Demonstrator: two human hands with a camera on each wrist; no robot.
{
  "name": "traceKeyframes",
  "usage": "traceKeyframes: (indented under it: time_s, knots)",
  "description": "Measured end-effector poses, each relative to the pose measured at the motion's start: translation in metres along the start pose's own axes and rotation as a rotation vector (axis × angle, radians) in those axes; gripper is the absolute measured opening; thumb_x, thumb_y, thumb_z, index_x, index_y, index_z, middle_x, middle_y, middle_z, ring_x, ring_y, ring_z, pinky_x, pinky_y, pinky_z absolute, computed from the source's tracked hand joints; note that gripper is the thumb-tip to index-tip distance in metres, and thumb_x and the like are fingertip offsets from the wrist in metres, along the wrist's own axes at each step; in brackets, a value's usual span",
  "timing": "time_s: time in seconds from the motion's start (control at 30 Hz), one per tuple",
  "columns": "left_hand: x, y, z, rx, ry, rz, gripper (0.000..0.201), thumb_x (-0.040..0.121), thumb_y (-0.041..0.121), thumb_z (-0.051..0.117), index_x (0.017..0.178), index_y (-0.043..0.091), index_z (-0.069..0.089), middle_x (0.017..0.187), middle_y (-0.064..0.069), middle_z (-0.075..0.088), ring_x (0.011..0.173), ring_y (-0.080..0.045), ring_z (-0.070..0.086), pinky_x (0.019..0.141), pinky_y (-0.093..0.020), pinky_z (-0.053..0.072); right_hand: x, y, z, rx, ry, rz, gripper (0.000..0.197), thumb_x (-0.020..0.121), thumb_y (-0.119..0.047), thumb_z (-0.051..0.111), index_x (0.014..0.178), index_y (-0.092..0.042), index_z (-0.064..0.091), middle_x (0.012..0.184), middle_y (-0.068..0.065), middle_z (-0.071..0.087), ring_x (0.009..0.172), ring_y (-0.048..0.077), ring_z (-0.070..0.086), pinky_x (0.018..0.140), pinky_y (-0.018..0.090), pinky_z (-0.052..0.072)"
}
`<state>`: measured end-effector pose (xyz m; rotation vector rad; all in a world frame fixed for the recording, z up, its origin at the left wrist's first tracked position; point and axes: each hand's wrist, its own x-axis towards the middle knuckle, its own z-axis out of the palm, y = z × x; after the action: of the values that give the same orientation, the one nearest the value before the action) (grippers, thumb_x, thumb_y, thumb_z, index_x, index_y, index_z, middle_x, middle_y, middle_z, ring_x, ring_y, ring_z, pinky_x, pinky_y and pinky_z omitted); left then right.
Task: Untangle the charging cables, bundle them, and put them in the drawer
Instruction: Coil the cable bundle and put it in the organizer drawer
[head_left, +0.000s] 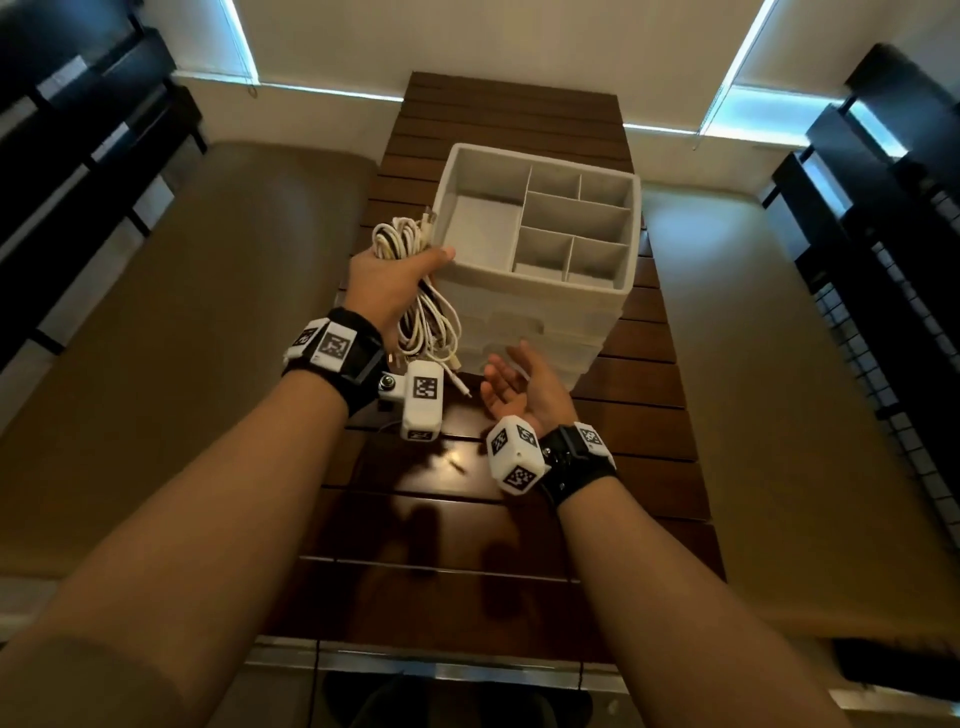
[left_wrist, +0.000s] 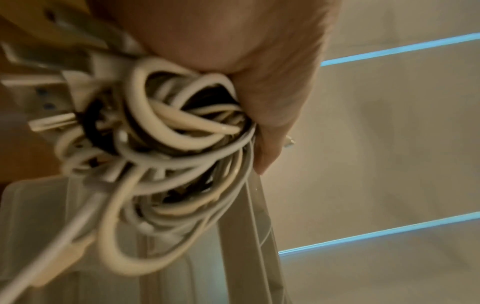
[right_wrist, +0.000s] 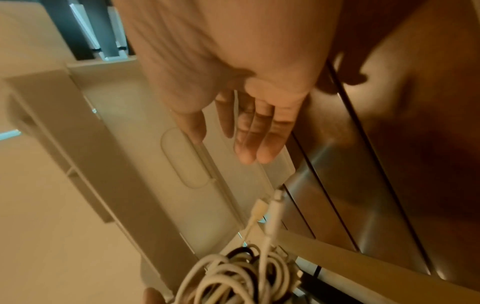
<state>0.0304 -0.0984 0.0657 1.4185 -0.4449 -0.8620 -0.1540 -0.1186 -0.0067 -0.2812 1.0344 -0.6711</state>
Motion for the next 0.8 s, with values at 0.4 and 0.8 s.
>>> traceKeyframes:
  time_s: [0.4, 0.8]
  knots:
    - [0.004, 0.011, 0.003, 0.266, -0.033, 0.037, 0.025, 0.071, 0.016, 0.091, 0.092, 0.012, 0.078, 0.084, -0.002, 0.076, 0.080, -0.019, 0.072, 0.088, -0.048, 0.064, -0.005, 0.013, -0.018, -0.046, 0.068, -0.088, 0.034, 0.096, -0.040, 0.069, 0.115, -0.013, 0.065, 0.086, 0.004, 0.072, 0.072, 0.017, 0.065, 0.067, 0.034, 0.055]
    - [-0.006, 0.027, -0.005, 0.229, -0.044, 0.046, 0.033, 0.075, 0.015, 0.092, 0.105, 0.009, 0.078, 0.094, -0.005, 0.080, 0.088, -0.021, 0.078, 0.091, -0.045, 0.063, -0.037, 0.054, -0.048, -0.061, 0.012, -0.060, 0.048, 0.098, -0.036, 0.065, 0.136, -0.006, 0.059, 0.113, 0.014, 0.077, 0.073, 0.019, 0.070, 0.064, 0.035, 0.056]
